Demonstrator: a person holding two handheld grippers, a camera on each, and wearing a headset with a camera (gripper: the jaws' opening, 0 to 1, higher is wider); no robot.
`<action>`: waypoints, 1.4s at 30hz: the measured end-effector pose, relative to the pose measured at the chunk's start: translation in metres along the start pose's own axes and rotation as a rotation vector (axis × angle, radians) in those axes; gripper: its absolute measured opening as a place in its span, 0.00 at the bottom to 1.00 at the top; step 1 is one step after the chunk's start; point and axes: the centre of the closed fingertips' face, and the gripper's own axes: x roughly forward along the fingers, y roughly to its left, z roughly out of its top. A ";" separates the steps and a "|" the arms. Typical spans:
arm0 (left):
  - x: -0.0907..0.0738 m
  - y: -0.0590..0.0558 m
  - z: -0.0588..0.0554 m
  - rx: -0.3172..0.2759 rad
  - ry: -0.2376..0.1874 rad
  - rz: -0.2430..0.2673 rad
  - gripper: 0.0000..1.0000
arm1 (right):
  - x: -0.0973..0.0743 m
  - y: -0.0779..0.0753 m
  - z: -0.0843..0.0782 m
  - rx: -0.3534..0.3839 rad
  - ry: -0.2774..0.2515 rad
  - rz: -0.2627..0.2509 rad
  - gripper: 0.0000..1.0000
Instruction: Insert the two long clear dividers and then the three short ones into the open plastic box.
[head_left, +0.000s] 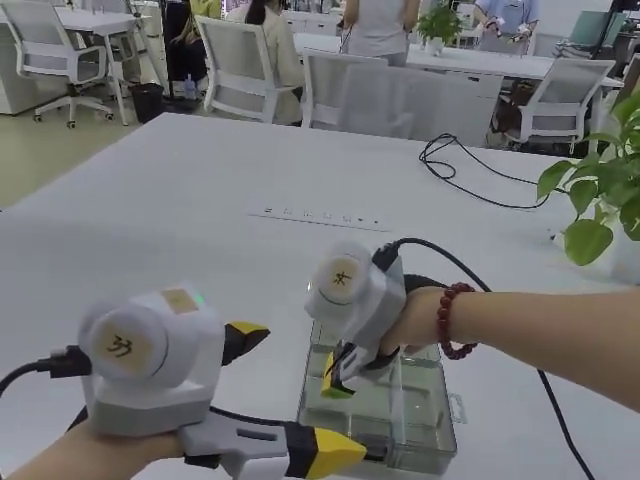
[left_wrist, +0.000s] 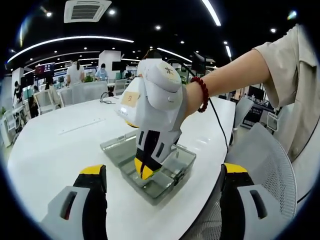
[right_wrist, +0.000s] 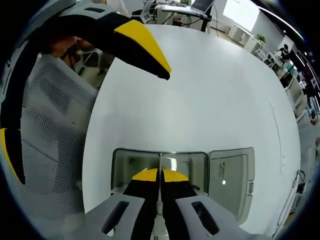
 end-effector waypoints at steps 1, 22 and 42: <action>0.000 0.000 0.000 0.000 0.000 0.001 0.97 | 0.000 0.000 -0.001 -0.001 0.007 0.003 0.02; 0.000 0.002 0.001 -0.010 0.003 0.027 0.97 | -0.004 -0.002 -0.003 0.065 -0.019 -0.023 0.06; -0.002 -0.007 0.001 -0.013 0.001 0.030 0.98 | -0.061 0.018 -0.004 0.188 -0.203 -0.042 0.33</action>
